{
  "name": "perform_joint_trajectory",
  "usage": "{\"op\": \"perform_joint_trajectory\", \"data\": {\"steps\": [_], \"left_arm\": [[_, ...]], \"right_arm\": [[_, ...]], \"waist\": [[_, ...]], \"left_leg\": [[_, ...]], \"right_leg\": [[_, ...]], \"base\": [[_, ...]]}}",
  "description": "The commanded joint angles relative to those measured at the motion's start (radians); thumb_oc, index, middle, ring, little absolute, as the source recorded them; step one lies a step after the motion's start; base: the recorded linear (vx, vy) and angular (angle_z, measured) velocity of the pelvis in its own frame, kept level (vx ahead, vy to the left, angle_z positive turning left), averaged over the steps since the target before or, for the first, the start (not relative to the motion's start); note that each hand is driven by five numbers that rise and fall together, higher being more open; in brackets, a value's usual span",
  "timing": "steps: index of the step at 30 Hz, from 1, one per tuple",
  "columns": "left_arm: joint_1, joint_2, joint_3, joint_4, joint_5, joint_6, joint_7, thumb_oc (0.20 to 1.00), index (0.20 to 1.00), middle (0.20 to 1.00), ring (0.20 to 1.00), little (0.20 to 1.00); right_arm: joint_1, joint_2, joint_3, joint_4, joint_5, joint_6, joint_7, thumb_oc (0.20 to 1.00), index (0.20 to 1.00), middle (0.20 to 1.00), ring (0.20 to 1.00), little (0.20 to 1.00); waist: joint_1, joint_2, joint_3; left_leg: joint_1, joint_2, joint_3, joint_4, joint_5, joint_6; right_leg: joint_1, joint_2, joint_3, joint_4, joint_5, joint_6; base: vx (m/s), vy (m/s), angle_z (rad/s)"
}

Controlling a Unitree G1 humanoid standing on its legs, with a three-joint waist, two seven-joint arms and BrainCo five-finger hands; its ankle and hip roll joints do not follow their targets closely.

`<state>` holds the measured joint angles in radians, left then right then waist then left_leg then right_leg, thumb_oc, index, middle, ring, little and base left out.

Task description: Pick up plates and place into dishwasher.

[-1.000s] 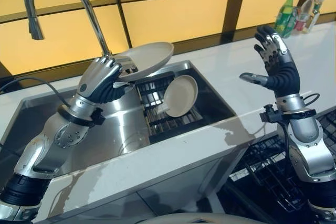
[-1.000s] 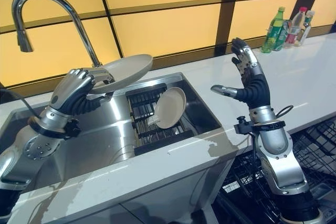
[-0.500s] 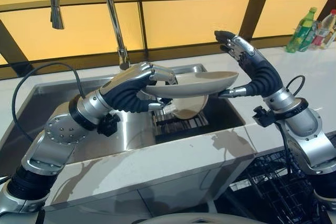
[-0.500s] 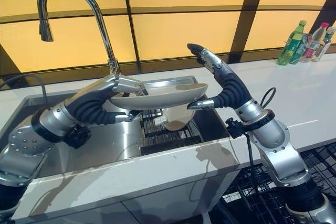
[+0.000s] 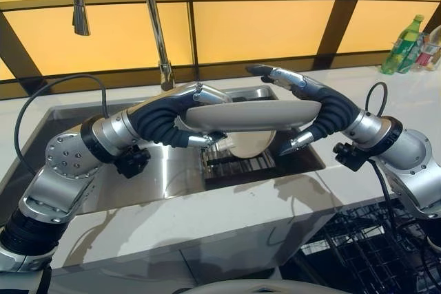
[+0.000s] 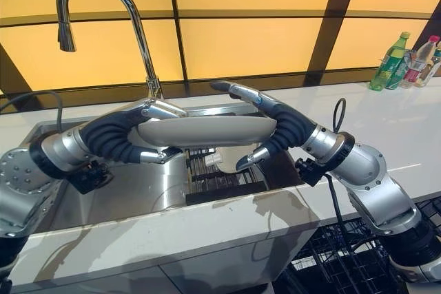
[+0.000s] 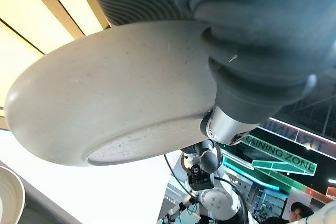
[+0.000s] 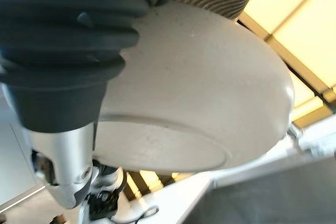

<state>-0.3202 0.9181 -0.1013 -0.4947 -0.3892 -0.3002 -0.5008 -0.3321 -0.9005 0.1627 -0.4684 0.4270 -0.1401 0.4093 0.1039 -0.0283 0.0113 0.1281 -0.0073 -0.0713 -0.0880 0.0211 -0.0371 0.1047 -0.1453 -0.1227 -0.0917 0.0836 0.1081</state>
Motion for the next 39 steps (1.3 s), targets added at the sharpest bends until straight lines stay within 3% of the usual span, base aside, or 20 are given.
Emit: {"op": "perform_joint_trajectory", "data": {"steps": [1,6,12,18,23,27,28,31,39], "left_arm": [[-0.073,-0.014,-0.024,-0.019,-0.094,-0.052,0.030,0.200,0.200,0.200,0.200,0.200],[-0.059,-0.016,-0.016,-0.016,-0.100,-0.062,0.021,0.200,0.200,0.200,0.200,0.200],[-0.038,-0.044,0.001,-0.008,-0.086,-0.075,0.013,0.200,0.200,0.200,0.200,0.200],[-0.005,-0.066,0.046,-0.019,-0.083,-0.065,0.000,0.200,0.200,0.200,0.200,0.200],[-0.026,-0.100,0.030,-0.015,-0.081,-0.039,0.012,0.200,0.200,0.200,0.200,0.200],[-0.026,-0.148,0.017,0.001,-0.088,0.028,0.051,0.200,0.200,0.200,0.200,0.200],[-0.016,-0.171,0.015,0.008,-0.072,0.050,0.067,0.231,0.231,0.231,0.231,0.231],[0.016,-0.199,0.014,0.025,-0.038,0.073,0.122,1.000,1.000,1.000,1.000,1.000],[0.086,-0.233,0.101,0.062,0.024,-0.002,0.370,1.000,1.000,1.000,1.000,1.000]], "right_arm": [[-0.093,-0.009,0.082,-0.086,0.036,-0.022,0.008,0.200,0.200,0.200,0.200,0.200],[-0.086,0.022,0.066,-0.082,0.049,-0.023,-0.045,0.200,0.200,0.200,0.200,0.200],[-0.038,0.098,0.006,-0.044,0.032,-0.040,-0.212,0.200,0.200,0.200,0.200,0.200],[0.045,0.166,-0.098,-0.029,0.034,-0.087,-0.305,0.200,0.200,0.200,0.200,0.200],[0.051,0.225,-0.114,-0.024,0.017,-0.136,-0.381,0.200,0.200,0.200,0.200,0.200],[0.047,0.270,-0.117,-0.017,0.004,-0.176,-0.434,0.200,0.200,0.200,0.200,0.200],[0.053,0.282,-0.119,-0.016,-0.005,-0.190,-0.439,0.200,0.200,0.200,0.200,0.200],[0.064,0.298,-0.130,-0.015,-0.032,-0.208,-0.448,0.200,0.200,0.200,0.200,0.200],[0.093,0.277,-0.194,-0.011,-0.068,-0.220,-0.453,0.200,0.200,0.200,0.200,0.200]], "waist": [[0.012,0.001,-0.053],[0.015,0.004,-0.055],[0.013,0.013,-0.058],[0.004,0.027,-0.062],[-0.002,0.035,-0.059],[-0.006,0.039,-0.057],[-0.007,0.040,-0.056],[-0.008,0.038,-0.052],[-0.015,0.026,-0.048]], "left_leg": [[-0.028,-0.045,-0.005,0.031,-0.043,0.046],[-0.025,-0.044,-0.007,0.032,-0.044,0.049],[-0.022,-0.042,-0.006,0.032,-0.047,0.053],[-0.024,-0.037,-0.004,0.029,-0.048,0.056],[-0.024,-0.036,-0.008,0.029,-0.047,0.055],[-0.024,-0.032,-0.007,0.031,-0.048,0.055],[-0.024,-0.031,-0.006,0.034,-0.048,0.055],[-0.024,-0.029,-0.007,0.041,-0.049,0.055],[-0.030,-0.019,0.003,0.060,-0.051,0.051]], "right_leg": [[0.008,0.031,-0.008,0.046,-0.071,-0.011],[0.011,0.033,-0.008,0.051,-0.074,-0.015],[0.015,0.036,-0.007,0.048,-0.076,-0.018],[0.010,0.042,0.000,0.051,-0.082,-0.020],[0.008,0.046,0.000,0.061,-0.089,-0.023],[0.005,0.051,-0.005,0.075,-0.098,-0.028],[0.003,0.051,-0.006,0.080,-0.100,-0.029],[0.002,0.055,-0.007,0.092,-0.107,-0.033],[-0.006,0.068,-0.010,0.121,-0.129,-0.050]], "base": [[0.00,0.000,0.00],[0.00,0.000,0.00],[0.00,0.000,0.00],[0.00,0.000,0.00],[0.00,-0.013,-0.01],[0.00,0.000,0.00],[-0.01,-0.030,0.00],[-0.01,-0.034,0.00],[-0.02,-0.046,-0.03]]}}
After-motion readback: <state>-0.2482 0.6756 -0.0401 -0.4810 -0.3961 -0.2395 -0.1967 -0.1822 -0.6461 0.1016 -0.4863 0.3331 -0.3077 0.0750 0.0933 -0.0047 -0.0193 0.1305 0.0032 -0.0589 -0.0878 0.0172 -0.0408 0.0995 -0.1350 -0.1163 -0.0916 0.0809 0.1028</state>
